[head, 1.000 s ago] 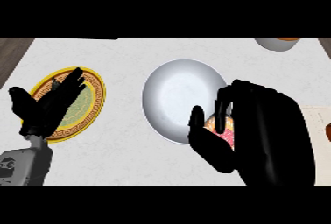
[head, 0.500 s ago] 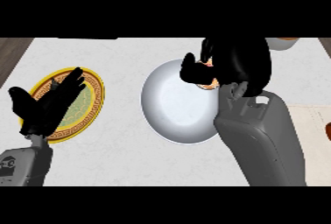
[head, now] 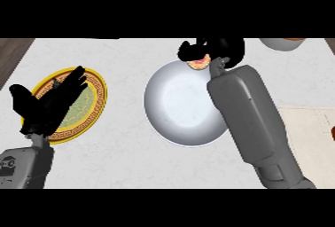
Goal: Pick the cupcake from the placemat and place it in the bowl
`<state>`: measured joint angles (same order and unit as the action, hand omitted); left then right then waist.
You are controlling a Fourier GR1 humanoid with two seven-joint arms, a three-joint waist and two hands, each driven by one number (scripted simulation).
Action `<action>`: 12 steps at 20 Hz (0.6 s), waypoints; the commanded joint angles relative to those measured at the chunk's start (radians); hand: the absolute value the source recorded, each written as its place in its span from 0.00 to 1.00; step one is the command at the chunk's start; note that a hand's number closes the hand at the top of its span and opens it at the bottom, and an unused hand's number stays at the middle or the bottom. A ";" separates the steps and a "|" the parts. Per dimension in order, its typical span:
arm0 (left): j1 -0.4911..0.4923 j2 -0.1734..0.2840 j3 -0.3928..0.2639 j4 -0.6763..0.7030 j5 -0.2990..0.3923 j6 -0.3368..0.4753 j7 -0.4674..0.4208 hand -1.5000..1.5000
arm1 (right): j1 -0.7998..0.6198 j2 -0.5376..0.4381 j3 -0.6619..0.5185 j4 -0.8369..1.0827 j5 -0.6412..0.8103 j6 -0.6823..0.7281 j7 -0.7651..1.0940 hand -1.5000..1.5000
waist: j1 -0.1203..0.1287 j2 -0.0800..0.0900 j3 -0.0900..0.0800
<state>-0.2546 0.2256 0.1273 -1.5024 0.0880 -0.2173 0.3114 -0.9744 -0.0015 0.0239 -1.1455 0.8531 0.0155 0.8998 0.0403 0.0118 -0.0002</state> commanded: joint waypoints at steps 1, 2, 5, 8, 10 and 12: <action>-0.006 -0.013 -0.008 0.015 -0.001 -0.002 -0.011 0.50 | 0.011 0.001 -0.093 0.148 -0.117 -0.186 -0.069 1.00 | 0.010 0.008 0.001; -0.015 0.003 -0.009 0.036 -0.010 -0.018 -0.034 0.50 | -0.024 0.001 -0.109 0.191 -0.144 -0.249 -0.063 0.00 | 0.028 0.016 0.000; -0.023 -0.030 -0.030 -0.004 -0.004 0.002 0.001 0.50 | -0.045 0.002 -0.106 0.281 -0.237 -0.364 -0.170 0.00 | 0.022 0.007 0.001; -0.028 -0.027 -0.032 0.018 -0.029 0.012 -0.013 0.50 | -0.125 0.002 -0.115 0.399 -0.238 -0.469 -0.274 0.00 | 0.018 0.008 0.001; -0.013 -0.019 -0.019 -0.013 -0.020 0.009 -0.024 0.50 | -0.142 0.002 -0.130 0.476 -0.249 -0.533 -0.348 0.00 | 0.025 0.008 0.001; -0.023 -0.005 0.002 0.041 -0.014 0.002 -0.026 0.50 | -0.114 0.002 -0.123 0.514 -0.253 -0.578 -0.456 0.00 | 0.006 0.006 0.000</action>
<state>-0.2653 0.2190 0.1214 -1.4841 0.0799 -0.2229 0.2863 -1.0786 0.0000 -0.0859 -0.7378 0.6215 -0.4569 0.5917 0.0562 0.0181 0.0003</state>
